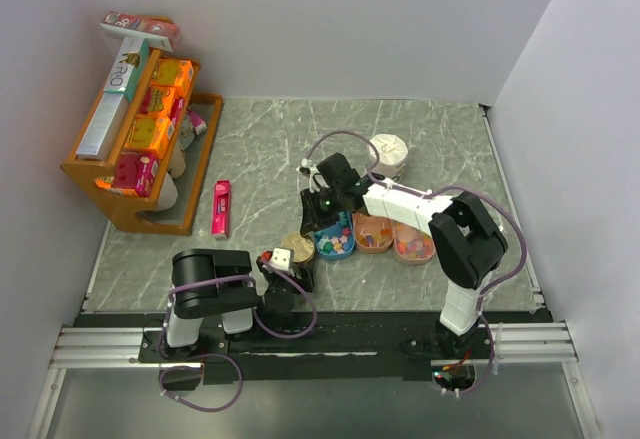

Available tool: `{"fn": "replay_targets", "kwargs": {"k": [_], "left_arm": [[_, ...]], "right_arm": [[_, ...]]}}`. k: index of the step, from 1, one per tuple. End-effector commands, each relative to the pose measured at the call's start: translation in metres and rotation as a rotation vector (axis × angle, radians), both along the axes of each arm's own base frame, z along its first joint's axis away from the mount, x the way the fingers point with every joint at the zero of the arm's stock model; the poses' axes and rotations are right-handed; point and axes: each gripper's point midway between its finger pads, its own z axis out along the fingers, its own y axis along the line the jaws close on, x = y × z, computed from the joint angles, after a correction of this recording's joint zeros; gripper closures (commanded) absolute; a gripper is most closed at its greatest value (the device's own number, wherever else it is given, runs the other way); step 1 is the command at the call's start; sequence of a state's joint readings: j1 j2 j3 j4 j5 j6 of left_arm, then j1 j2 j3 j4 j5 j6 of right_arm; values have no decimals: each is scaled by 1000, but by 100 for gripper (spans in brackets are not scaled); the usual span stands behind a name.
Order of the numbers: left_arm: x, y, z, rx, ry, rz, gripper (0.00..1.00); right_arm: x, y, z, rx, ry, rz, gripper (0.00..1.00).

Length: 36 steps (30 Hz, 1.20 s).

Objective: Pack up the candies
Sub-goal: Screw the bottle lid onto the packing bottle.

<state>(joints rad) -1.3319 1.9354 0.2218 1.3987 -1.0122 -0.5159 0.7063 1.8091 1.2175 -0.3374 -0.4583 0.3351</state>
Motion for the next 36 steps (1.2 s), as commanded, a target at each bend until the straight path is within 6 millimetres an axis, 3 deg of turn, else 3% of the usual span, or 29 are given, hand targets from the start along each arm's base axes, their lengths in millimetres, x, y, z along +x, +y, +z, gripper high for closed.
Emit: {"fn": "replay_targets", "kwargs": {"k": [1, 6, 12, 24, 28, 31, 36], "left_arm": [[-33, 21, -81, 226, 232, -113, 44], [-29, 16, -82, 244, 235, -90, 43], [-31, 18, -91, 253, 261, -84, 44], [-33, 23, -96, 281, 277, -76, 45], [-34, 22, -95, 282, 276, -88, 45], [-35, 21, -93, 282, 274, -99, 45], [-36, 20, -88, 251, 266, -114, 45]], "right_arm": [[-25, -2, -19, 15, 48, 63, 76], [-49, -16, -39, 4, 110, 76, 85], [-71, -34, -46, -13, 131, 72, 99], [-90, -53, -34, -14, 92, 76, 100], [-84, -60, -19, -24, 37, 27, 100], [-64, -67, 0, -46, -39, -96, 100], [-30, -60, 35, -9, -167, -162, 69]]}}
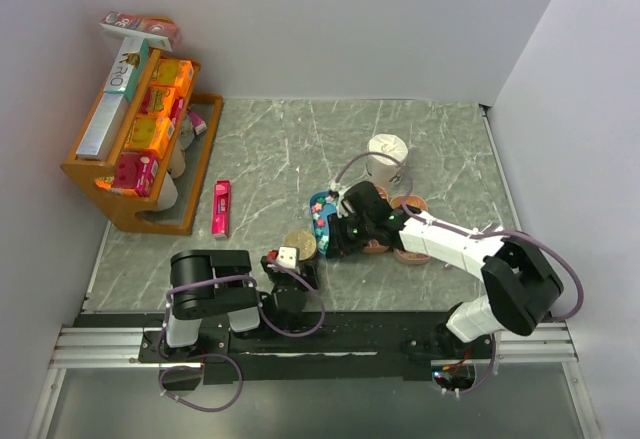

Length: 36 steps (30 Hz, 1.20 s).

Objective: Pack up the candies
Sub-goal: Screw the bottle lid onto the packing bottle.

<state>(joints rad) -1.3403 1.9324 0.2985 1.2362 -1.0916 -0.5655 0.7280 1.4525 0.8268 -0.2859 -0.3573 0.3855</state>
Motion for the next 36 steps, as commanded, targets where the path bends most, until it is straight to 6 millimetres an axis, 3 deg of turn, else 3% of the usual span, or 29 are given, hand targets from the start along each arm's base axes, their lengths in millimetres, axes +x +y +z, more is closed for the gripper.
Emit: {"fn": "replay_targets", "kwargs": {"k": [1, 4, 8, 13, 28, 36], "left_arm": [[-43, 25, -84, 203, 275, -182, 45], [-45, 27, -84, 195, 284, -181, 45], [-53, 25, -88, 199, 308, -189, 46], [-61, 29, -95, 212, 327, -166, 45], [-66, 31, -102, 228, 333, -157, 46], [-67, 33, -105, 235, 336, -154, 45]], "right_arm": [[36, 6, 37, 10, -125, -59, 67], [56, 27, 55, 49, -180, -12, 66], [60, 53, 64, 140, -171, 84, 63], [66, 69, 48, 136, -115, 130, 63], [45, 51, -4, 42, 11, 134, 67], [65, 42, -10, -39, -50, 48, 59]]}}
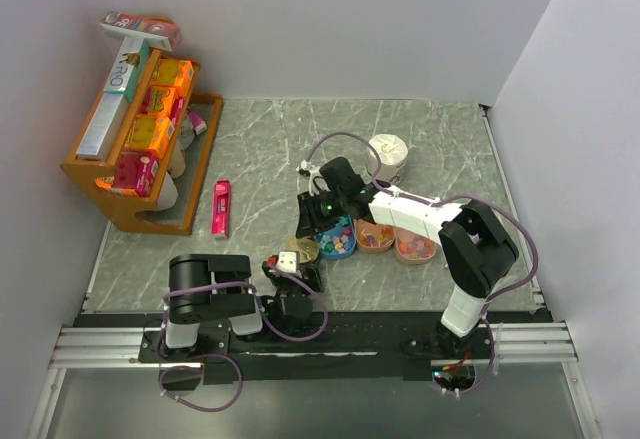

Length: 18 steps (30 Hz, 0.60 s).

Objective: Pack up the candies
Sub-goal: Screw the bottle lid onto the packing bottle.

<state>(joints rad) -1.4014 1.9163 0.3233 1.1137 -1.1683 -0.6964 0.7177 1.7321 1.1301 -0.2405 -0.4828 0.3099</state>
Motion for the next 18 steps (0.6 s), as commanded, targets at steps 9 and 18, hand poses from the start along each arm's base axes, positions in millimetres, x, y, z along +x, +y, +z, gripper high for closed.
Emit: {"fn": "replay_targets", "kwargs": {"k": [9, 18], "left_arm": [[-53, 40, -102, 286, 318, -187, 44], [-52, 42, -102, 303, 310, -181, 46]], "right_arm": [[23, -25, -20, -140, -89, -116, 59], [-2, -24, -28, -108, -17, -20, 81]]}}
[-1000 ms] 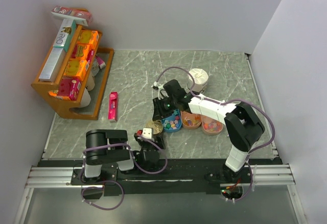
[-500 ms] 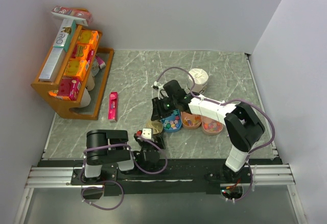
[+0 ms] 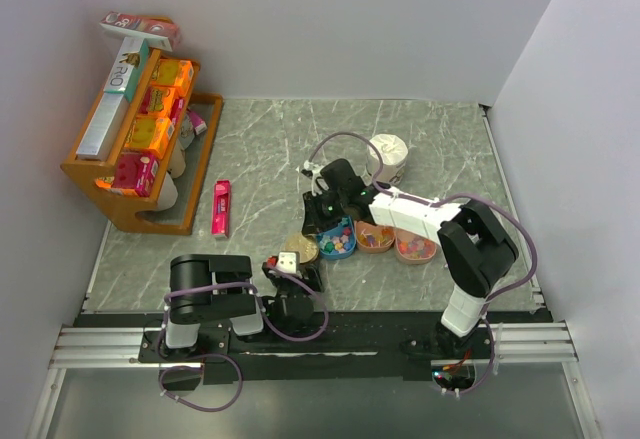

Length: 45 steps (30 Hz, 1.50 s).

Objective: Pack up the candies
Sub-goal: Screw the bottle lid onto the packing bottle.

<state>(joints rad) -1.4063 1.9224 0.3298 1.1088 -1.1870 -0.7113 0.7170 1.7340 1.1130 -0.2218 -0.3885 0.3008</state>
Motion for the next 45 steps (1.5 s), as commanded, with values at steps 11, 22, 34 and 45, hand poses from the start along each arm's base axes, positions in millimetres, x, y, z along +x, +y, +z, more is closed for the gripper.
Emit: {"fn": "replay_targets", "kwargs": {"k": [11, 22, 34, 45], "left_arm": [[-52, 39, -104, 308, 324, -199, 46], [-51, 52, -118, 378, 347, -136, 47], [-51, 46, -101, 331, 325, -154, 39], [-61, 17, -52, 232, 332, -266, 3]], "right_arm": [[-72, -36, -41, -66, 234, 112, 97], [-112, -57, -46, -44, 308, 137, 100], [-88, -56, -7, -20, 159, 47, 100], [-51, -51, 53, -34, 39, -63, 79]]}}
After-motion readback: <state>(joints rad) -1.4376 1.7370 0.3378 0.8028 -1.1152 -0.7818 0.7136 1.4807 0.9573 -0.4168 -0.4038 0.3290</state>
